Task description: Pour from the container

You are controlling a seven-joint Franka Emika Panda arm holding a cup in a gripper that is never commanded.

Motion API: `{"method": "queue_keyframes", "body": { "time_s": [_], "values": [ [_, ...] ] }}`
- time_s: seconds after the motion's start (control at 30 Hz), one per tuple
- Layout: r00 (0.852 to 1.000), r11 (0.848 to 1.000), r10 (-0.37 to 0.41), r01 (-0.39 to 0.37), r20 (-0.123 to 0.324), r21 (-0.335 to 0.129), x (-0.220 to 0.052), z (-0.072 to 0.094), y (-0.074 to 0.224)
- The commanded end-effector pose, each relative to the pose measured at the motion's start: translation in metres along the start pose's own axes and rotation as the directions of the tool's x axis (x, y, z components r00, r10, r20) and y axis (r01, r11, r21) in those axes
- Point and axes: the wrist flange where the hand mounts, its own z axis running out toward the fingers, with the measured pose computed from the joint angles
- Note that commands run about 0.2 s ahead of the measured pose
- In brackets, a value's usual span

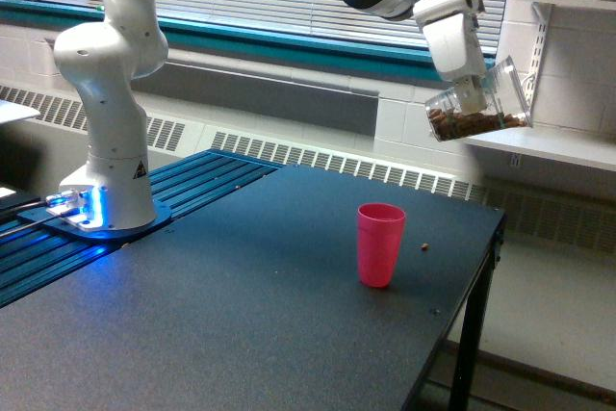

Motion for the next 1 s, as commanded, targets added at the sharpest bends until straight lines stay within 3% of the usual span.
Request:
{"method": "queue_keyframes", "body": {
  "time_s": [0.03,0.13,0.27,0.5,0.8,1.0],
  "values": [
    [0.992,0.991,0.128,-0.127,0.000,0.042,-0.004,0.051,-0.001],
    [0.976,0.974,0.214,-0.211,-0.031,0.077,0.017,0.059,0.015],
    [0.959,0.959,0.283,-0.283,0.002,0.008,0.033,0.091,0.044],
    [0.959,0.959,0.284,-0.284,-0.011,-0.012,0.071,0.077,0.060],
    [0.962,0.962,0.269,-0.270,-0.034,-0.028,0.088,0.043,0.056],
    [0.968,0.967,0.249,-0.251,-0.038,-0.048,0.101,0.012,0.053]
  ]
}}
